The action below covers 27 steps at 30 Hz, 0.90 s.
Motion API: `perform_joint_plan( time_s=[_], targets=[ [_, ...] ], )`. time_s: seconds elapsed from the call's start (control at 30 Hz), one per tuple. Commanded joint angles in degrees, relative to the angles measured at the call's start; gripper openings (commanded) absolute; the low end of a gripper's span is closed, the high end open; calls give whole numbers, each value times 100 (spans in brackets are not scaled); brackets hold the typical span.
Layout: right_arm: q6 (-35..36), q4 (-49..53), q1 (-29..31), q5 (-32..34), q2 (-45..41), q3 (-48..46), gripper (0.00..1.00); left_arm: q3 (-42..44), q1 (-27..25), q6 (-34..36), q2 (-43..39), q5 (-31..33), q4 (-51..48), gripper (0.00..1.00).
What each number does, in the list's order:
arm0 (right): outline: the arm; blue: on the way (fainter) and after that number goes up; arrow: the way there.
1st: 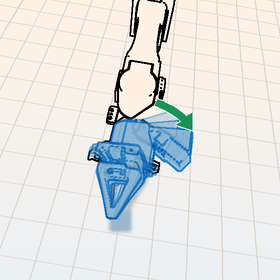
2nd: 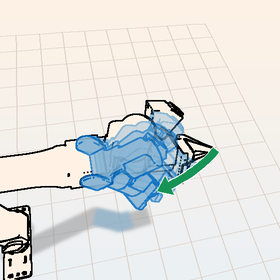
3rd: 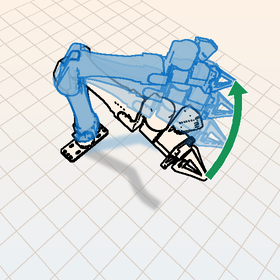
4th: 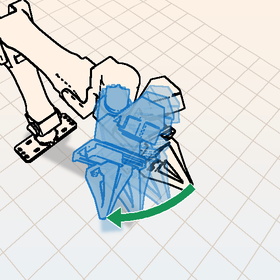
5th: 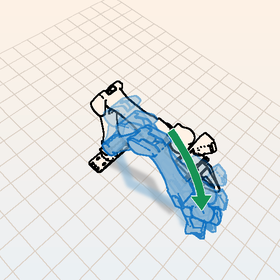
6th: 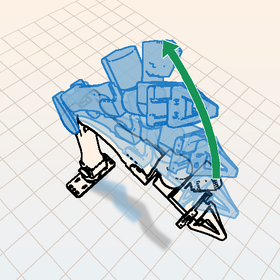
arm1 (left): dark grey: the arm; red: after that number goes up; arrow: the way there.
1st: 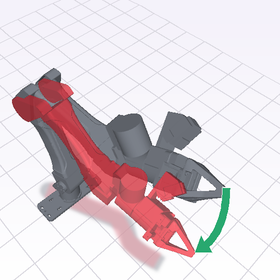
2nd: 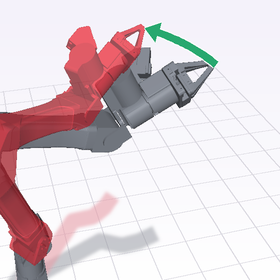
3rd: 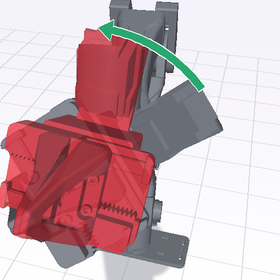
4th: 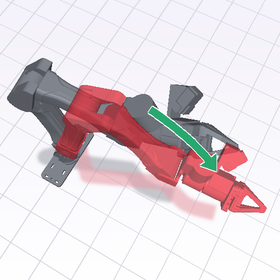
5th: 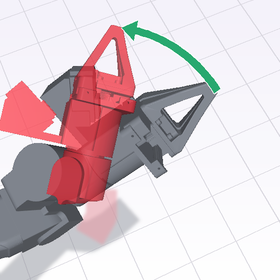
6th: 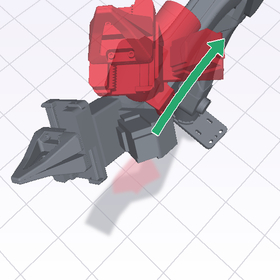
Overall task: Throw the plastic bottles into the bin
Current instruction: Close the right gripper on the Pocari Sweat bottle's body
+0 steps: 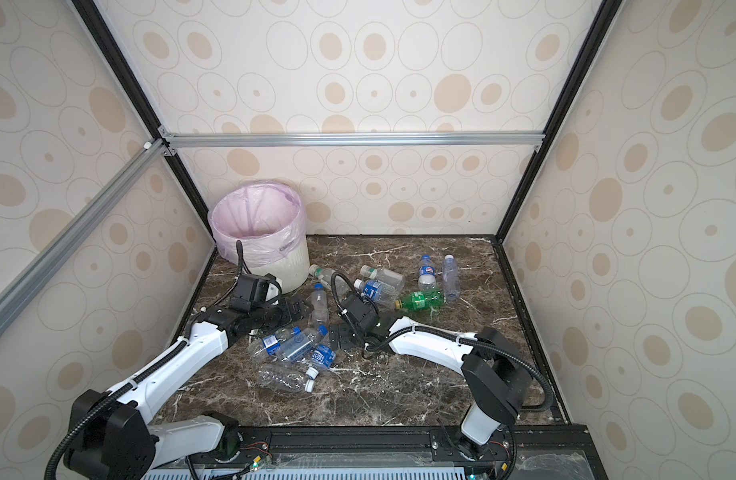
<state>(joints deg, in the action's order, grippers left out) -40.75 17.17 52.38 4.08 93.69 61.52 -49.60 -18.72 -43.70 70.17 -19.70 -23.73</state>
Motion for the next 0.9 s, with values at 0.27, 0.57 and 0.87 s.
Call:
perform_joint_plan(
  time_s=[0.27, 0.57, 0.87],
  targets=[
    [-862, -236, 206, -109, 361, 86, 100, 118, 63, 39, -145, -20, -18, 99],
    [-1195, -498, 273, -222, 668, 123, 98, 174, 82, -6, -173, -102, 52, 99],
    [-1361, -677, 289, -308, 919, 275, 96, 204, 108, 55, -223, -81, -27, 99]
  ],
)
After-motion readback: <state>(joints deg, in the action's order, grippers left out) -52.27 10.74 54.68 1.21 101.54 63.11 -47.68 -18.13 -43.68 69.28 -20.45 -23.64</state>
